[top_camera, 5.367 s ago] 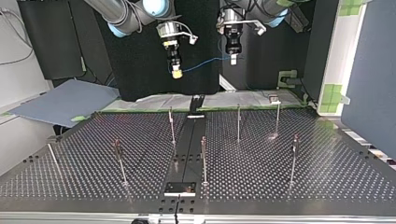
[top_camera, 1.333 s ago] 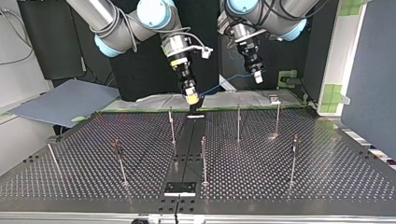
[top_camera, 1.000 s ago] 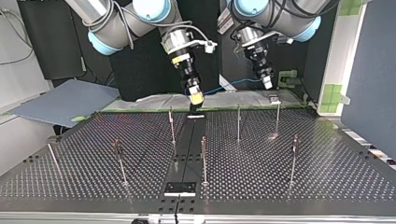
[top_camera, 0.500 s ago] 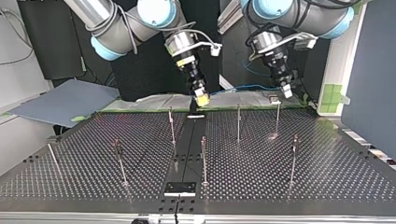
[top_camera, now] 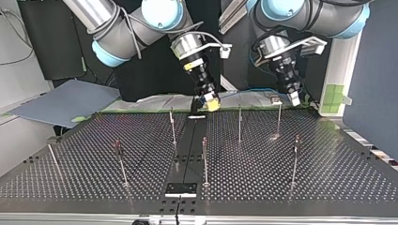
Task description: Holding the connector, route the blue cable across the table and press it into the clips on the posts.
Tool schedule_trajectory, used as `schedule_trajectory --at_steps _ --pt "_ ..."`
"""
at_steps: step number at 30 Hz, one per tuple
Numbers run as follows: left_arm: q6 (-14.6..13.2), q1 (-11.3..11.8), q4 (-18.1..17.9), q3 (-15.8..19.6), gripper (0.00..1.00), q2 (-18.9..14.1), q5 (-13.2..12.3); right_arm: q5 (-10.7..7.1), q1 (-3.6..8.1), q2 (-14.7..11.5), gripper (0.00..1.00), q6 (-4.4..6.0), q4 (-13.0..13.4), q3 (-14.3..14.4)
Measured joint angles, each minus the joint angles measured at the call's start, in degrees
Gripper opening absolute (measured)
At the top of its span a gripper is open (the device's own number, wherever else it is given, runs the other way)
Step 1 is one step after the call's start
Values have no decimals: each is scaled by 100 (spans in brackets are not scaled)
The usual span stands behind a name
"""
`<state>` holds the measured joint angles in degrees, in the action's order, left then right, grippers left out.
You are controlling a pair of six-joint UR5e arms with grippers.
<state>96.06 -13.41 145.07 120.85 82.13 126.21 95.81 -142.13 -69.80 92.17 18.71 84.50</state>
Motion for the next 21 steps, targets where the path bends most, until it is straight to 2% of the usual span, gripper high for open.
schedule_trajectory --at_steps 9,16,21 --pt "-3 206 -33 -162 0 120 -48 -9 4 135 0 86 -284 -427" --pt "-5 342 -52 -299 0 148 -200 -3 -2 489 0 94 -411 -804" --pt "39 459 -109 -397 0 302 -387 -41 -4 746 0 138 -453 -1062"
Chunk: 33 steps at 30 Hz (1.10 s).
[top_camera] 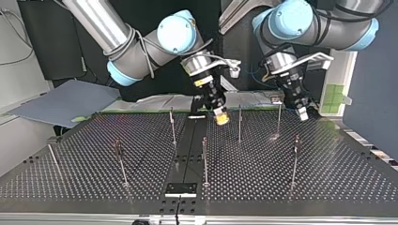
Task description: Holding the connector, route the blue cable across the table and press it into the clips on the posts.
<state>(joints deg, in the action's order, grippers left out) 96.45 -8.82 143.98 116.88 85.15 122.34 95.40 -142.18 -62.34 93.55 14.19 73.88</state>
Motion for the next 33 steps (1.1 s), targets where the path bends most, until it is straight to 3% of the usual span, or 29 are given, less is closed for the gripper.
schedule_trajectory --at_steps 8,16,23,33 --pt "29 208 5 -182 0 251 -219 -27 1 314 0 48 -117 -402" --pt "61 493 -73 -210 0 292 -442 -74 32 497 0 122 -254 -788" --pt "75 821 -174 -263 0 369 -840 -122 50 693 0 142 -429 -1137" --pt "195 914 -209 -364 0 493 -1346 -185 45 724 0 174 -459 -1634"
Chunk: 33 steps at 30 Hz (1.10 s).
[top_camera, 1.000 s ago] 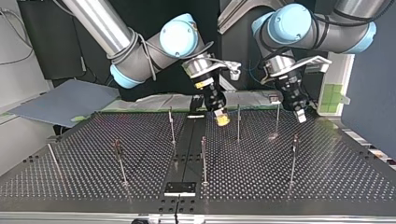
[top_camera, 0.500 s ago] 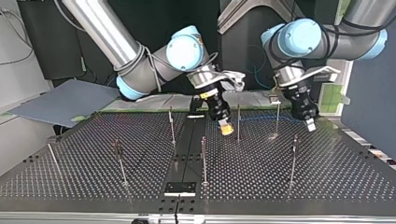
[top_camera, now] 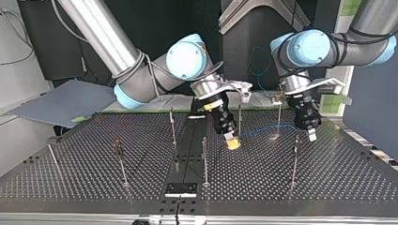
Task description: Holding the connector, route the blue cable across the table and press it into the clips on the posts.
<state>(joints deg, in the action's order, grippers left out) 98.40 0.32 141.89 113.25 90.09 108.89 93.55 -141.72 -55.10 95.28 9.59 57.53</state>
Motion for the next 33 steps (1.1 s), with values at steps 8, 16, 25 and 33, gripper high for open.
schedule_trajectory --at_steps 8,16,25,33 --pt "87 121 6 -33 0 3 10 -1 -33 165 0 1 -100 -404" --pt "128 250 35 -212 0 5 -172 -1 -38 303 0 1 -120 -744" --pt "170 328 254 -335 0 146 -254 21 -28 348 0 6 -167 -798" --pt "99 285 292 -325 0 174 -279 32 -26 367 0 10 -227 -799"
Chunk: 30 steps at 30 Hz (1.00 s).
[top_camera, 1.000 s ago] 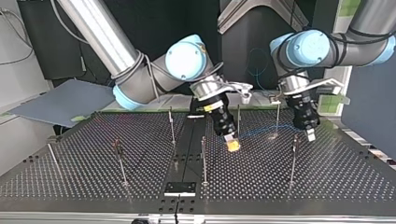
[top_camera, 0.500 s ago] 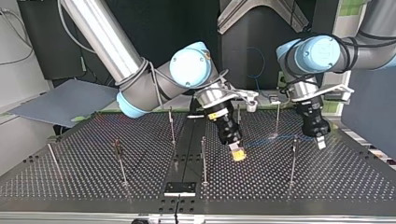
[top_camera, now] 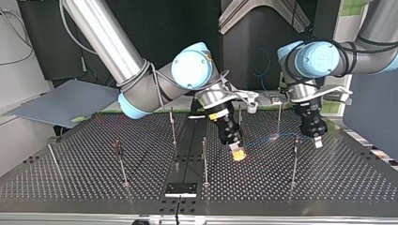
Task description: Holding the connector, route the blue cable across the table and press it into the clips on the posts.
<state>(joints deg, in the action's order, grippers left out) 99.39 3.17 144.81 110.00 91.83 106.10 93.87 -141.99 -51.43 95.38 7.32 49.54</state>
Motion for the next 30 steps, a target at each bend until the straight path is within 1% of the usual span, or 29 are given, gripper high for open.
schedule_trajectory --at_steps 6,12,21,26,30 --pt "37 82 -208 -28 0 91 -160 1 20 97 0 0 -1 0" --pt "56 181 -325 -146 0 336 -282 -13 46 169 0 0 7 -66" --pt "129 239 -387 -472 0 755 -327 -19 120 205 0 0 15 -180" --pt "198 304 -464 -510 0 844 -346 -24 175 242 0 0 16 -195" --pt "254 337 -471 -508 0 851 -349 -25 190 286 0 0 16 -199"
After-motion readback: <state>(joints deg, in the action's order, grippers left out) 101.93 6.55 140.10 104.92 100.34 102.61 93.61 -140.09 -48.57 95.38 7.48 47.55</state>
